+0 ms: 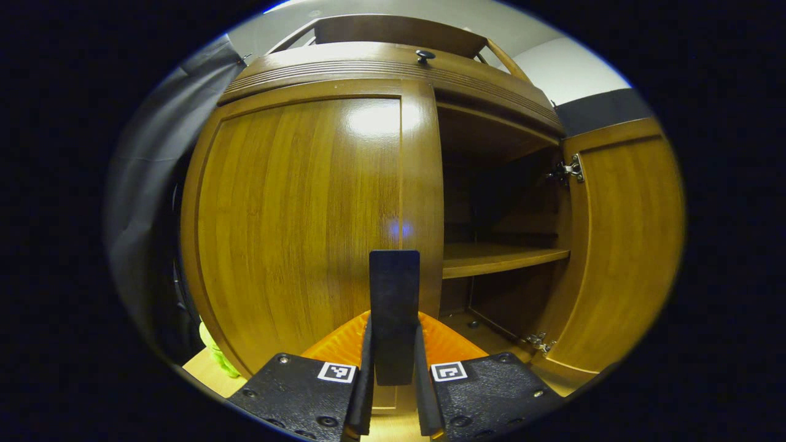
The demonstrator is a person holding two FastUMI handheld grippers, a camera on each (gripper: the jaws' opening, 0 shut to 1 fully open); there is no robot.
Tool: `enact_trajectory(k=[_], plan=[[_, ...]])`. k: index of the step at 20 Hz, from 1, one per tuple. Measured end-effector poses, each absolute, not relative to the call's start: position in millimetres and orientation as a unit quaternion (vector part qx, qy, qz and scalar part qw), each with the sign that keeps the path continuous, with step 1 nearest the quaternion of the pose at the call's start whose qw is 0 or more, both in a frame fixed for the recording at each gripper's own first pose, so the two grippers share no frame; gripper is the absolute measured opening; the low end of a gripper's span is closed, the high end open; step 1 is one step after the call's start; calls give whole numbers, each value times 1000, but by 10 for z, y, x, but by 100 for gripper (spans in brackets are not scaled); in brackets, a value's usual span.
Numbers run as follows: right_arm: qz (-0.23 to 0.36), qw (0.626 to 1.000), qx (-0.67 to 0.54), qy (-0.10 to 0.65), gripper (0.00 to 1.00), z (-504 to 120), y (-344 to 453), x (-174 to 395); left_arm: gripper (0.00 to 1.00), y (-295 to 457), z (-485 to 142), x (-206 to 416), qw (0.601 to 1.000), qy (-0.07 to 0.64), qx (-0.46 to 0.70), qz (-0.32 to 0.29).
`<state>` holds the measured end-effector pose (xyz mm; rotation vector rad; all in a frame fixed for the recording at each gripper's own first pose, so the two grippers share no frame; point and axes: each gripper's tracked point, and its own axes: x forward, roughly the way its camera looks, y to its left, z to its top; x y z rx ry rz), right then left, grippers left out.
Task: Open the right door of the double-door shoe cabinet with the right hand, and open the left door with the left hand.
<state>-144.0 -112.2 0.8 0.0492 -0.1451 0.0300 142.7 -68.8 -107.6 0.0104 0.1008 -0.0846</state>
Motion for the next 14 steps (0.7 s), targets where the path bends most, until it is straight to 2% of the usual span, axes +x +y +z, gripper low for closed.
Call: enact_trajectory(k=[4,5,6,14], plan=[[9,997,34,-69,98,-14,-1148,-1432,31,-623,-1023,1110,997,54,7,-52],[7,997,35,-67,94,-31,-1154,-1443,31,-601,-1014,1018,997,50,7,-57],[6,997,37,-66,98,-31,-1155,-1457,31,-574,-1002,922,997,54,8,-61],[13,996,52,-69,98,-51,-1105,-1428,30,-285,-926,302,996,48,1,-75]])
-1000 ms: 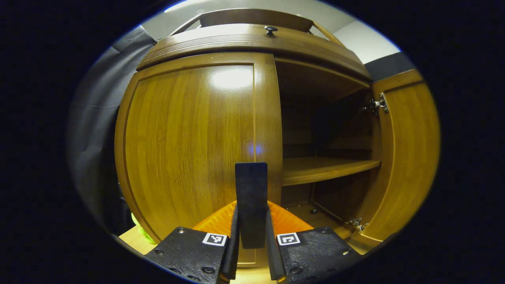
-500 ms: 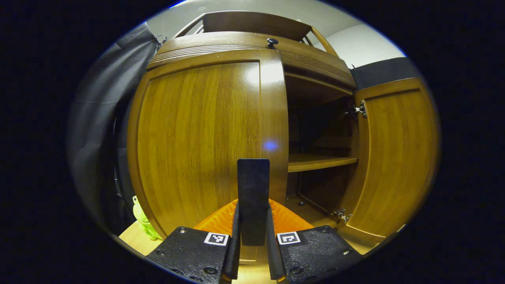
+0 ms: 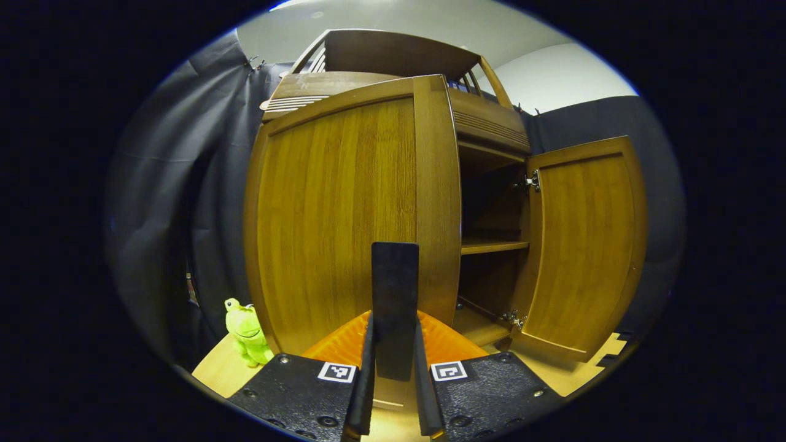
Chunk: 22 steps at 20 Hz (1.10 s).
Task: Open the right door of the double-door shoe cabinet with the right hand, and open the left door with the left hand.
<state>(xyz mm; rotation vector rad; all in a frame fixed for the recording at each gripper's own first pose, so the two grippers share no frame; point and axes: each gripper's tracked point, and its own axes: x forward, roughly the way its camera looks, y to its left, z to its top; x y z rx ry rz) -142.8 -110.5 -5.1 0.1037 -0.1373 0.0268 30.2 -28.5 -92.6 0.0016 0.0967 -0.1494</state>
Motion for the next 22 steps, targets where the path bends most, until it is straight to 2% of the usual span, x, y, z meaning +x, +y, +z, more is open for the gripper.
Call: enact_trajectory(k=[3,4,5,10,11,12,22], plan=[[17,996,59,-57,98,-119,-1067,-1393,30,-174,-907,160,996,48,7,-75],[18,997,59,-55,94,-124,-1060,-1388,30,-141,-894,127,996,48,10,-75],[20,997,58,-55,98,-120,-1034,-1380,30,-119,-881,89,996,49,13,-75],[35,996,62,-52,98,-140,-927,-1363,30,38,-864,-88,995,61,4,-85],[34,996,61,-51,94,-144,-924,-1363,30,44,-797,-198,994,64,1,-85],[34,996,59,-50,98,-134,-908,-1357,30,90,-776,-236,994,64,-1,-83],[59,996,46,-38,98,-252,-623,-1281,26,676,-736,-528,998,63,12,-17]])
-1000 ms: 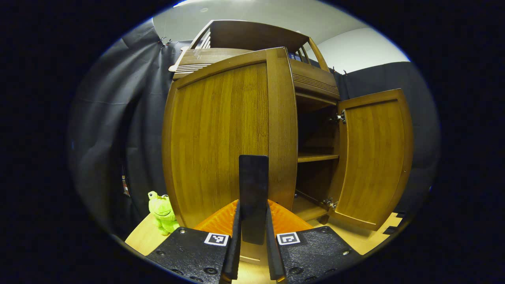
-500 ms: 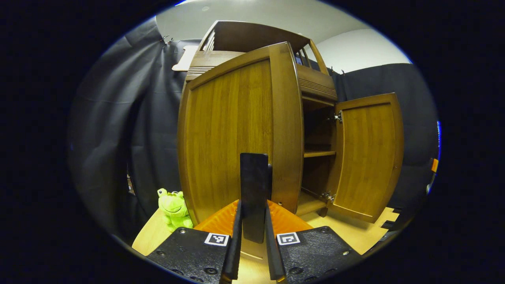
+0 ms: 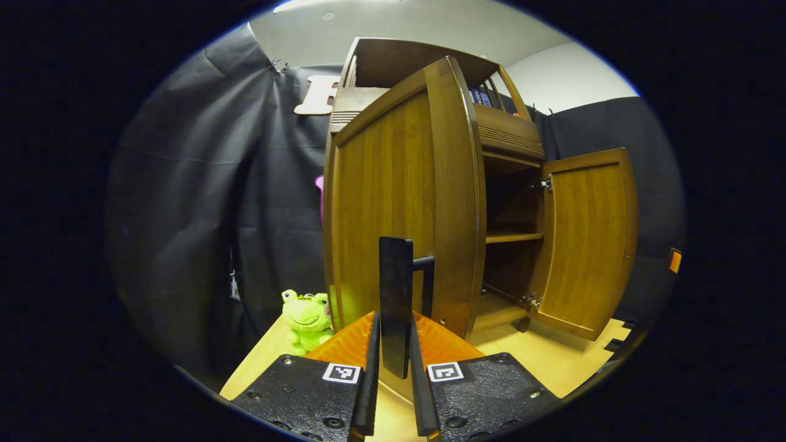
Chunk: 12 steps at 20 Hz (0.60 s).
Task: Open the right door of the double-door shoe cabinet with the right hand, and open the left door with the left hand.
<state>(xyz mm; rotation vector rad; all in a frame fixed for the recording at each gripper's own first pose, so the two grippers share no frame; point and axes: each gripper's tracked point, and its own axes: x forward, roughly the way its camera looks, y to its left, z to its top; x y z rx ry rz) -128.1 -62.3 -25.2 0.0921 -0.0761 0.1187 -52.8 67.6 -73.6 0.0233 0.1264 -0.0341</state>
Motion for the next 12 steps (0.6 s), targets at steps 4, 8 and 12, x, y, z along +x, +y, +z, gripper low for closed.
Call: enact_trajectory(k=[4,8,12], plan=[[64,996,44,-35,98,-276,-607,-1288,22,1091,-835,-529,997,75,16,30],[72,996,40,-25,99,-308,-562,-1299,10,1378,-932,-488,997,74,4,27],[79,996,33,-17,99,-300,-543,-1319,6,1568,-917,-535,997,73,1,15]])
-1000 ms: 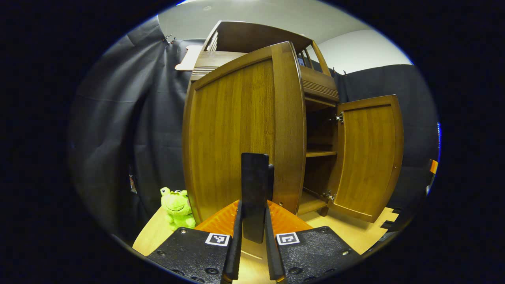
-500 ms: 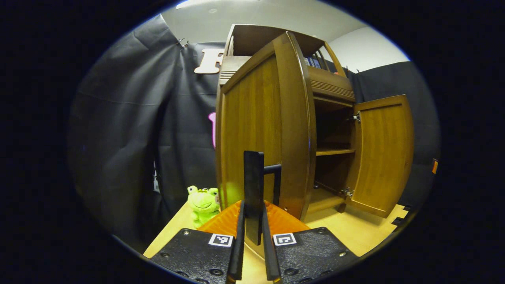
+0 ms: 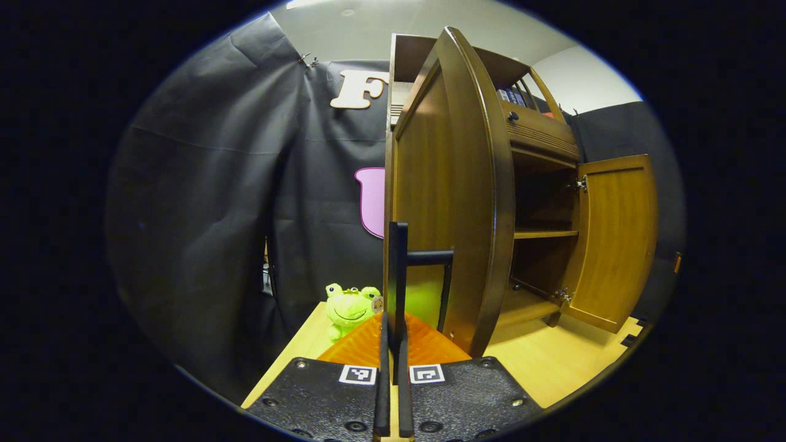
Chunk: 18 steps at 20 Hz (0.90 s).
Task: Open the right door of the double-door shoe cabinet with the right hand, and open the left door with the left hand.
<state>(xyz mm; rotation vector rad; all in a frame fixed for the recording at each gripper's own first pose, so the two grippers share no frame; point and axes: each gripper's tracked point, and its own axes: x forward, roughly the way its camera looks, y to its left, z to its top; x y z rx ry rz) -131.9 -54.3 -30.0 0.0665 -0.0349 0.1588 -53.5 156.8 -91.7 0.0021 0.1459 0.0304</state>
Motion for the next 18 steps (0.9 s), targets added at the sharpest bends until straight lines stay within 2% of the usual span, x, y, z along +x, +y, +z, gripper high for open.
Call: enact_trajectory(k=[3,4,5,6,14,15,18], plan=[[85,996,26,-15,99,-292,-516,-1314,4,1704,-914,-532,998,69,-6,-4],[86,996,24,-14,94,-297,-487,-1313,4,1744,-906,-533,998,67,-7,-13],[88,996,23,-14,94,-303,-386,-1321,4,1743,-797,-624,998,65,-11,-19],[88,996,22,-13,98,-301,-336,-1318,5,1785,-802,-631,997,65,-15,-25],[89,996,14,-2,99,-342,-205,-1229,5,1922,-795,-617,995,55,-45,-66],[88,996,14,0,94,-359,-181,-1217,4,1922,-786,-608,995,54,-44,-70],[91,996,10,4,94,-359,-108,-1192,10,1852,-793,-616,994,51,-39,-83]])
